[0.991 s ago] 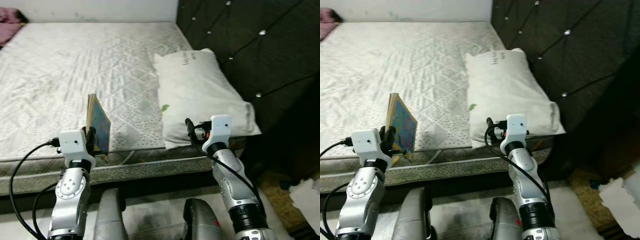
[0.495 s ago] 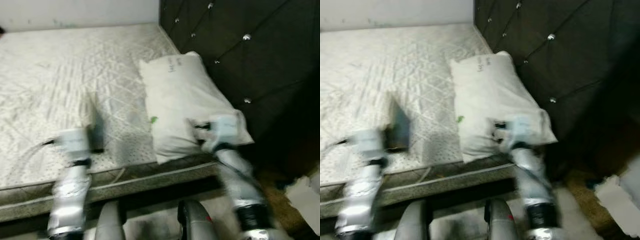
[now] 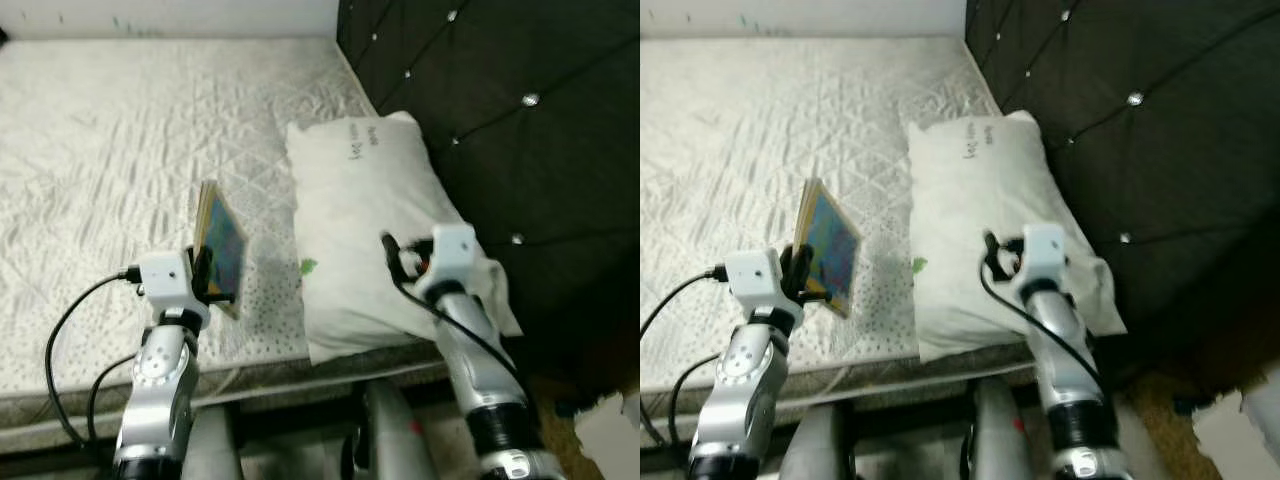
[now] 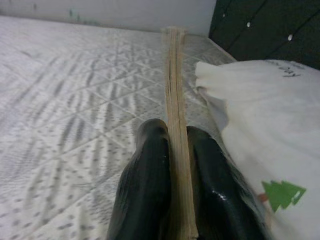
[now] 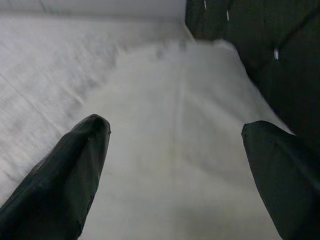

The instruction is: Clean up the room

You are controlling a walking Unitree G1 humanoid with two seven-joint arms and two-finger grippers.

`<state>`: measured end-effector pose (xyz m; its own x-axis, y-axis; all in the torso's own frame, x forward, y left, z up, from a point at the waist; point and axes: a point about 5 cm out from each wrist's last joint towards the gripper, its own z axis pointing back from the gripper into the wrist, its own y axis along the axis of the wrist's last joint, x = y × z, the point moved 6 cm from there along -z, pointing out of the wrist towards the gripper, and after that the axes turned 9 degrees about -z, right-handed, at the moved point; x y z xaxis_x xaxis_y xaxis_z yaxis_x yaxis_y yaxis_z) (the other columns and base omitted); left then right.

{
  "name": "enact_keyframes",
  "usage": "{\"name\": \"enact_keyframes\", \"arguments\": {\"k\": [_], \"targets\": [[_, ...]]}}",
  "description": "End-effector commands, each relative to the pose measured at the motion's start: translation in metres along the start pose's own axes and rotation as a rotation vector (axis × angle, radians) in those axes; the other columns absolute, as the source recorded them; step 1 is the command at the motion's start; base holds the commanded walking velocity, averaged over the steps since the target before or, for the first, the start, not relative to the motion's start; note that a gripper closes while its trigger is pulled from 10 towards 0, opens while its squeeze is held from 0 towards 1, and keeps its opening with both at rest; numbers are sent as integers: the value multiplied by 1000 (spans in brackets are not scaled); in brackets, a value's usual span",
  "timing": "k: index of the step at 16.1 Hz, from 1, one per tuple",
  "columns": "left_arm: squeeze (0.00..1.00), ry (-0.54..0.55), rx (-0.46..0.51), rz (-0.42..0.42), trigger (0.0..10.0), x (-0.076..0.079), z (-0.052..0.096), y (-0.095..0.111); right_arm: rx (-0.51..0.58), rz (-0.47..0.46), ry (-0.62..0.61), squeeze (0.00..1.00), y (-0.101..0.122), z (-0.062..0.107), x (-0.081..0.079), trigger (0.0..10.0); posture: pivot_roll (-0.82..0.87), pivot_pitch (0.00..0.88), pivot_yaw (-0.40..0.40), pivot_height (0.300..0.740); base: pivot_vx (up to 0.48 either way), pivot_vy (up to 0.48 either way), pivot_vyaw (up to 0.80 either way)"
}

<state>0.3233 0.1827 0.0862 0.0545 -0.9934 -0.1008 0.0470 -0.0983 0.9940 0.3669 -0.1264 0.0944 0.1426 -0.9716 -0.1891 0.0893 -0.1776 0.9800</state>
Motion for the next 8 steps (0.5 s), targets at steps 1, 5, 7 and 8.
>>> {"name": "enact_keyframes", "arguments": {"k": [1,5,7,8], "targets": [[0,38,6,19,10000,-8,-1,4,-14,-3,0,0,-4,2,1,10000,-81,0,-18,604,0,0,0],[0,67,-19,139,10000,-5,-10,3,-15,0,5,0,-4,2,1,10000,-86,0,-22,569,0,0,0],[0,72,-19,188,10000,-1,-11,6,-12,0,4,0,-3,2,1,10000,-87,0,-23,569,0,0,0],[0,76,-22,198,10000,-1,-11,6,-14,-1,0,0,-4,2,2,10000,-87,0,-24,569,0,0,0]]}}
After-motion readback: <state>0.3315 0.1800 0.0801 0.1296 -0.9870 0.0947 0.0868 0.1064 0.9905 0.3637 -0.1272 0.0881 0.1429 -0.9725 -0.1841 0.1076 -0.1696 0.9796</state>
